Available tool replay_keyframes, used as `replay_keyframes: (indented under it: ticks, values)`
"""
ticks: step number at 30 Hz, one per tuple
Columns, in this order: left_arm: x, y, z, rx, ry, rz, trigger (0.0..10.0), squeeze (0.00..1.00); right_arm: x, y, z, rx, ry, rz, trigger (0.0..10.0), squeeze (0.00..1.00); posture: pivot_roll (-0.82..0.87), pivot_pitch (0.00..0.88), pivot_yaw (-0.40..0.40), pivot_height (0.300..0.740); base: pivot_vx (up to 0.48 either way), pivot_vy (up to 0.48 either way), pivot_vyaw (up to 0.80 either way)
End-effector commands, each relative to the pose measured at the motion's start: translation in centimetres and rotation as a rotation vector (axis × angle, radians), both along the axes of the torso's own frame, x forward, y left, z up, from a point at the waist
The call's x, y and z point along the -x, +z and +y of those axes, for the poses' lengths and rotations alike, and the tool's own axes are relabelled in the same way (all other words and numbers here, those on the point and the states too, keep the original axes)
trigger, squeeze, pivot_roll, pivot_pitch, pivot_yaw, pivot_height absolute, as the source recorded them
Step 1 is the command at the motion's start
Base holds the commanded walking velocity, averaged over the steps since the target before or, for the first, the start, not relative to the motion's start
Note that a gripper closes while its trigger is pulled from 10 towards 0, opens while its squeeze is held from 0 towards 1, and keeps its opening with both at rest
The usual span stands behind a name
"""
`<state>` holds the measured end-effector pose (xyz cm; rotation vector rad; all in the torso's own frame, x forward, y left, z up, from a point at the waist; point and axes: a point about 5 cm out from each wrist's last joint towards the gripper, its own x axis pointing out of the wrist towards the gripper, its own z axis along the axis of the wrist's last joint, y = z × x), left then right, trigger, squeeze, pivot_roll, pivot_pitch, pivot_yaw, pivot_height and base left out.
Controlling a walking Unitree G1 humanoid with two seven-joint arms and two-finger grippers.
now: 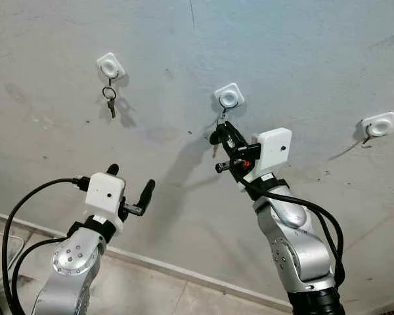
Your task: Hang keys on a hook
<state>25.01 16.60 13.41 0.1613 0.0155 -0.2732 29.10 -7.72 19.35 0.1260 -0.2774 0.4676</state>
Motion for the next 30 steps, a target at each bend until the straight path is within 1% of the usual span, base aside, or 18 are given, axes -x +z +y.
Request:
replay_keyframes:
  ticks: [1, 4, 7, 12, 17, 22, 25, 30]
  values:
    - [0.0, 0.0, -0.7, 0.016, -0.035, 0.012, 10.0, 0.00, -0.3, 0.6, -0.3, -0.012, -0.023, -0.025, 10.0, 0.00, 0.23, 0.000, -0.088, 0.740, 0.000, 0.000, 0.00]
    - [-0.1, 0.5, -1.1, 0.020, -0.064, -0.007, 10.0, 0.00, -0.3, 0.9, -0.3, -0.037, -0.022, -0.034, 10.0, 0.00, 0.23, 0.000, -0.088, 0.740, 0.000, 0.000, 0.00]
    - [-0.3, 0.7, -1.3, 0.023, -0.067, -0.010, 10.0, 0.00, -0.3, 1.3, -0.4, -0.050, -0.009, -0.046, 10.0, 0.00, 0.23, 0.000, -0.087, 0.740, 0.000, 0.000, 0.00]
    - [-0.3, 0.7, -1.3, 0.022, -0.068, -0.011, 10.0, 0.00, 0.0, 1.8, -0.7, -0.059, 0.010, -0.065, 10.0, 0.00, 0.23, 0.000, -0.086, 0.740, 0.000, 0.000, 0.00]
    - [-0.3, 0.6, -1.4, 0.027, -0.070, -0.006, 10.0, 0.00, 0.0, 1.8, -1.2, -0.064, -0.004, -0.060, 10.0, 0.00, 0.23, 0.000, -0.084, 0.740, 0.000, 0.000, 0.00]
    - [-0.3, 0.9, -1.9, 0.056, -0.099, -0.008, 10.0, 0.00, -0.3, 1.3, -1.0, -0.090, -0.004, -0.021, 10.0, 0.00, 0.22, 0.000, -0.082, 0.740, 0.000, 0.000, 0.00]
    - [-0.3, 1.3, -2.1, 0.081, -0.126, -0.015, 10.0, 0.00, -0.4, 0.6, -0.5, -0.110, 0.012, 0.029, 10.0, 0.00, 0.22, 0.000, -0.082, 0.740, 0.000, 0.000, 0.00]
    - [-0.2, 1.5, -2.2, 0.091, -0.135, -0.018, 10.0, 0.00, -0.4, 0.0, -0.3, -0.123, 0.028, 0.072, 10.0, 0.00, 0.23, 0.000, -0.086, 0.740, 0.000, 0.000, 0.00]
